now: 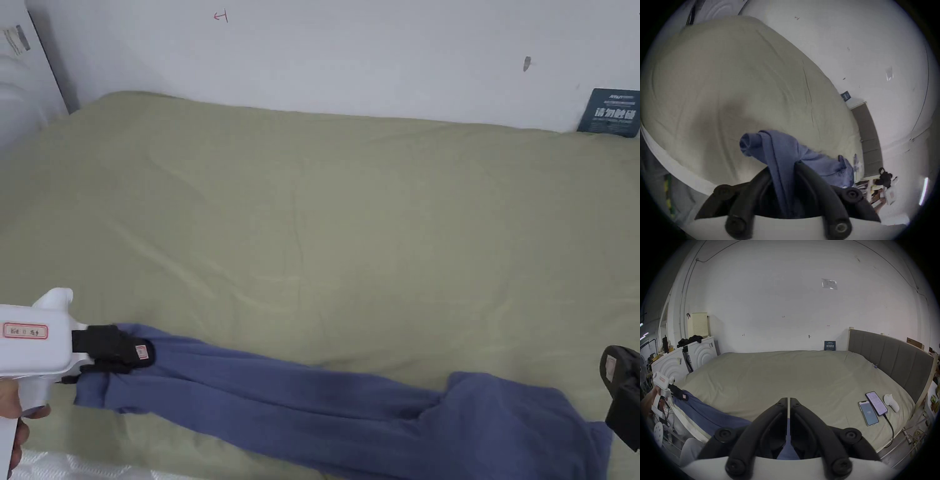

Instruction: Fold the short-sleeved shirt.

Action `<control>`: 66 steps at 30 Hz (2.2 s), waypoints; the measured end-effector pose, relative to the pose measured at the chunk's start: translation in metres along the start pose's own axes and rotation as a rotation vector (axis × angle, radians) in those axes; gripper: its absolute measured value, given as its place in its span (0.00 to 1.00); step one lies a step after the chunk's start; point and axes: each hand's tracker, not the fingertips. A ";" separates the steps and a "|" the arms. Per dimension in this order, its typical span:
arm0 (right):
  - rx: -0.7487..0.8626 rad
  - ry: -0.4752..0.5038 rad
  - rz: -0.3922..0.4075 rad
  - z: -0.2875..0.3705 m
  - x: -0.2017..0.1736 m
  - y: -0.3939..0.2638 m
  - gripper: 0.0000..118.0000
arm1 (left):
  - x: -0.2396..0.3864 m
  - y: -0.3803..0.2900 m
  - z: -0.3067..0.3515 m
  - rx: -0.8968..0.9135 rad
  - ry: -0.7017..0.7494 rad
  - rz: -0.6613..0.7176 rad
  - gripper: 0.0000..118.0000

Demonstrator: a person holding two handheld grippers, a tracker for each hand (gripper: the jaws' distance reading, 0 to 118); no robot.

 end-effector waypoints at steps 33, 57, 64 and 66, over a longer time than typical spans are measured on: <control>-0.084 -0.084 -0.134 0.016 0.073 -0.026 0.06 | 0.211 -0.068 -0.159 -0.216 -0.055 -0.258 0.00; -0.132 -0.034 -0.110 -0.003 0.050 -0.030 0.06 | 0.167 -0.072 -0.114 -0.186 -0.154 -0.269 0.00; -0.146 -0.003 -0.073 -0.012 0.029 -0.030 0.06 | 0.085 -0.052 -0.099 -0.200 -0.070 -0.184 0.00; -0.150 0.010 -0.058 -0.012 0.022 -0.029 0.06 | 0.070 -0.048 -0.111 -0.199 -0.163 -0.162 0.48</control>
